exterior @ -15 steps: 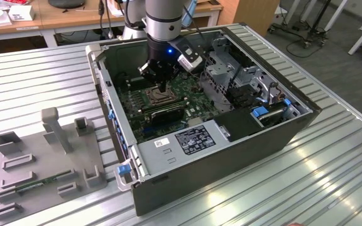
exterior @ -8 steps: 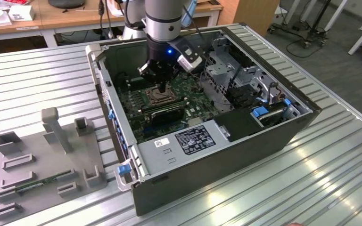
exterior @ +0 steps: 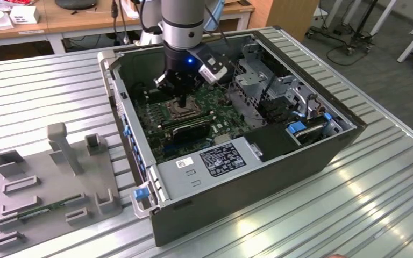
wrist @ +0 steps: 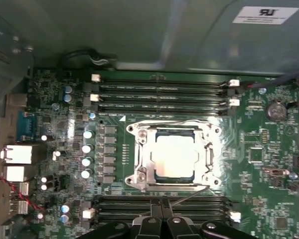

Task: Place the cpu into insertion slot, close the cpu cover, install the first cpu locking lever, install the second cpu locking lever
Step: 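Install the second cpu locking lever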

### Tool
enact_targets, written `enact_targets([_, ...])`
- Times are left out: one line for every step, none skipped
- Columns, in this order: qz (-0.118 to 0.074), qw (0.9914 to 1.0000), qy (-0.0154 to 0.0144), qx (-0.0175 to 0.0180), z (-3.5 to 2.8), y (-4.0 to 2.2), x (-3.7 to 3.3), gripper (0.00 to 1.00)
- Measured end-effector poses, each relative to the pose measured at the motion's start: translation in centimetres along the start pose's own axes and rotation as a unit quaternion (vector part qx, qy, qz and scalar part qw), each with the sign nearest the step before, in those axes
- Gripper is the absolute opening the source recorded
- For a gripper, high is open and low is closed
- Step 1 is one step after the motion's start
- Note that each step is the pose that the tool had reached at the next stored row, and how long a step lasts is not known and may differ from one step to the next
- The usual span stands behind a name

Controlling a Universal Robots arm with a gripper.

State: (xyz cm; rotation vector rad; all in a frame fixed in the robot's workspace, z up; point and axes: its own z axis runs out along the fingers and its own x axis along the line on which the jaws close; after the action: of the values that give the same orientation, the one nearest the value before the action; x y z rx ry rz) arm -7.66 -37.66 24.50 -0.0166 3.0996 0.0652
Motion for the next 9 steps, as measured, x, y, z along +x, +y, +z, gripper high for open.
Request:
enact_targets([0.0, 1.0, -0.0002, 0.0, 0.05, 0.0, 0.14, 0.11])
enact_targets([0.0, 1.0, -0.0003, 0.0, 0.09, 0.0, 0.22, 0.11])
enact_targets([0.0, 1.0, -0.0003, 0.0, 0.09, 0.0, 0.24, 0.11])
enact_targets([0.0, 1.0, -0.0003, 0.0, 0.12, 0.0, 0.33, 0.11])
enact_targets([0.0, 1.0, -0.0003, 0.0, 0.13, 0.0, 0.42, 0.11])
enact_targets([0.0, 1.0, -0.0003, -0.0001, 0.13, 0.0, 0.43, 0.11])
enact_targets([0.0, 1.0, -0.0003, -0.0001, 0.13, 0.0, 0.43, 0.11])
enact_targets([0.0, 1.0, -0.0003, -0.0001, 0.13, 0.0, 0.43, 0.11])
enact_targets([0.0, 1.0, -0.0003, 0.0, 0.13, 0.0, 0.43, 0.11])
